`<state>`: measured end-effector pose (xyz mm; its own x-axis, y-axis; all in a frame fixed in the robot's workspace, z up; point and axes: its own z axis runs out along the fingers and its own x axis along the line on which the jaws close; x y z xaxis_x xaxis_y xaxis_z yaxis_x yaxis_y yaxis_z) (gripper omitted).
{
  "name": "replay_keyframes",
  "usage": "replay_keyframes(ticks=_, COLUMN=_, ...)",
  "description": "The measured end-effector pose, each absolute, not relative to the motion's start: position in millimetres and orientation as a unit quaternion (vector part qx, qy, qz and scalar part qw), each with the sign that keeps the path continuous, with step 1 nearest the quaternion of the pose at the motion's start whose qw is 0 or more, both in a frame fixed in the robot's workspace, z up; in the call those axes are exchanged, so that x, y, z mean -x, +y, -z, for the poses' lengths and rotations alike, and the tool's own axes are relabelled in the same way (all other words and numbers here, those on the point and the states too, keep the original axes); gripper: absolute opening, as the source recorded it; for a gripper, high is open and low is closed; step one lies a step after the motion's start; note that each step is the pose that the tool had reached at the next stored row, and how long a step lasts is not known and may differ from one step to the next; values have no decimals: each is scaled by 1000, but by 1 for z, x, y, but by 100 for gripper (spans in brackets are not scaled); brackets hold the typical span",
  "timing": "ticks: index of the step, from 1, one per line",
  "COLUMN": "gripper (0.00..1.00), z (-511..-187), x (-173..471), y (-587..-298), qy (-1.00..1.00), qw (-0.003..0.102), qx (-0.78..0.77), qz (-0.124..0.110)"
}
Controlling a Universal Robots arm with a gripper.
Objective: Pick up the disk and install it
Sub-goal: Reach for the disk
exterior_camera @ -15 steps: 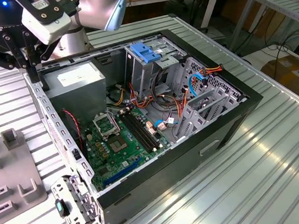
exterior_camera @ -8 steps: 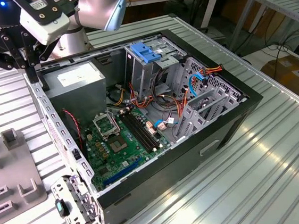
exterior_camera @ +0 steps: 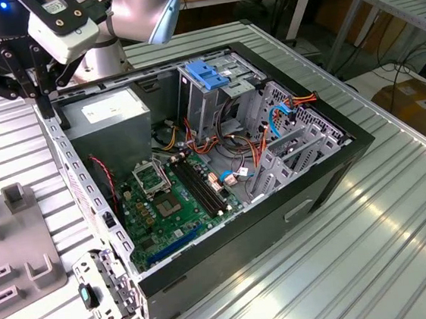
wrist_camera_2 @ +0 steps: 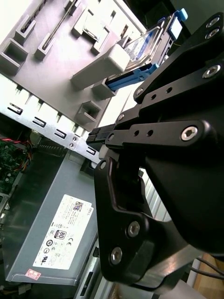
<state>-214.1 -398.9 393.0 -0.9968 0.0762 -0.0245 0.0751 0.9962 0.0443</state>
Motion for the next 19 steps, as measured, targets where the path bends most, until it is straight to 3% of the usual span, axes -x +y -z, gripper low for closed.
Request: replay_keyframes(ticks=19, gripper=11, z=-392, x=251, y=-395, qy=999, qw=13, qx=-38, qz=-22)
